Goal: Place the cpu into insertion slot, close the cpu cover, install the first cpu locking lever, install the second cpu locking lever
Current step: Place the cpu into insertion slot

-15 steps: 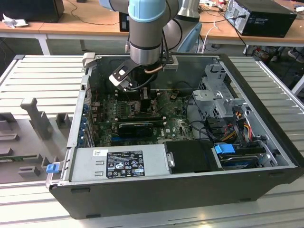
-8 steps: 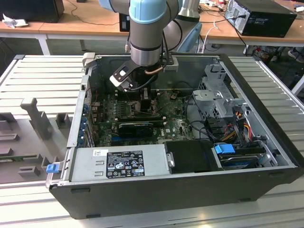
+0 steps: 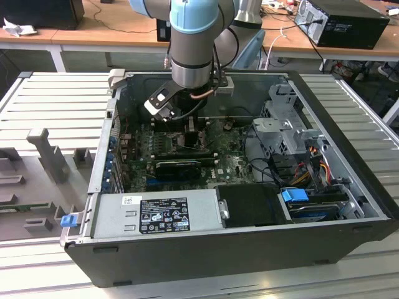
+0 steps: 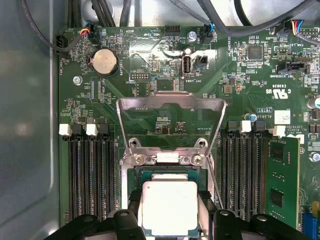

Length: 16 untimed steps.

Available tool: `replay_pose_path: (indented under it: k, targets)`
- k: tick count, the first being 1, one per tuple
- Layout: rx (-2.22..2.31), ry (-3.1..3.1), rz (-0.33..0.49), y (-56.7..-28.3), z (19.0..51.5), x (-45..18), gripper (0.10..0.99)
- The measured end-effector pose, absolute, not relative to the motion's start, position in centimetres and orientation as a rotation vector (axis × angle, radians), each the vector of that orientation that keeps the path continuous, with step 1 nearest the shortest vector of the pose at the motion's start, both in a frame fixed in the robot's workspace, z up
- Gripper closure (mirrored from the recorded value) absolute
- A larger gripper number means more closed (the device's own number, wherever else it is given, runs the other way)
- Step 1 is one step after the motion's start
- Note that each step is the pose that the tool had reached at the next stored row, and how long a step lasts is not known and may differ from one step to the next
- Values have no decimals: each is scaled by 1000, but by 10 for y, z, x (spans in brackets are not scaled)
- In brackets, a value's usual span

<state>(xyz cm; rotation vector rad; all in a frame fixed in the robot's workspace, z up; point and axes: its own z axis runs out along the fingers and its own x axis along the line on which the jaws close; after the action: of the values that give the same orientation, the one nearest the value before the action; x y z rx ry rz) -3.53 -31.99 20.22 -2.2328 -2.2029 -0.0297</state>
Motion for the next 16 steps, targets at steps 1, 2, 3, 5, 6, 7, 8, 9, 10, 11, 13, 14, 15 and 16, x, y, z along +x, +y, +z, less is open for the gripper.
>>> replay_pose_path:
  k: [1, 2, 3, 5, 6, 7, 8, 9, 10, 11, 13, 14, 15, 16]
  targets:
    - [-2233, -2203, -30, -320, 202, -35, 557]
    - [-2233, -2203, -30, -320, 202, -35, 557]
    - [-2233, -2203, -30, -320, 202, -35, 557]
    - [-2233, -2203, -30, -320, 202, -35, 545]
    - [-2233, -2203, -30, -320, 202, -35, 482]
    - [-2233, -2203, -30, -320, 202, -35, 482]
    - [-2233, -2203, -30, -320, 202, -35, 482]
    - [-2233, -2203, -30, -320, 202, -35, 482]
    - [-2233, -2203, -31, -320, 202, -35, 482]
    - [-2233, -2203, -29, -320, 202, -35, 482]
    - [-2234, -2204, -27, -320, 204, -35, 482]
    - [-2234, -2204, -27, -320, 204, -35, 482]
    - [-2234, -2204, -27, -320, 205, -35, 482]
    - [-2234, -2204, -27, -320, 206, -35, 482]
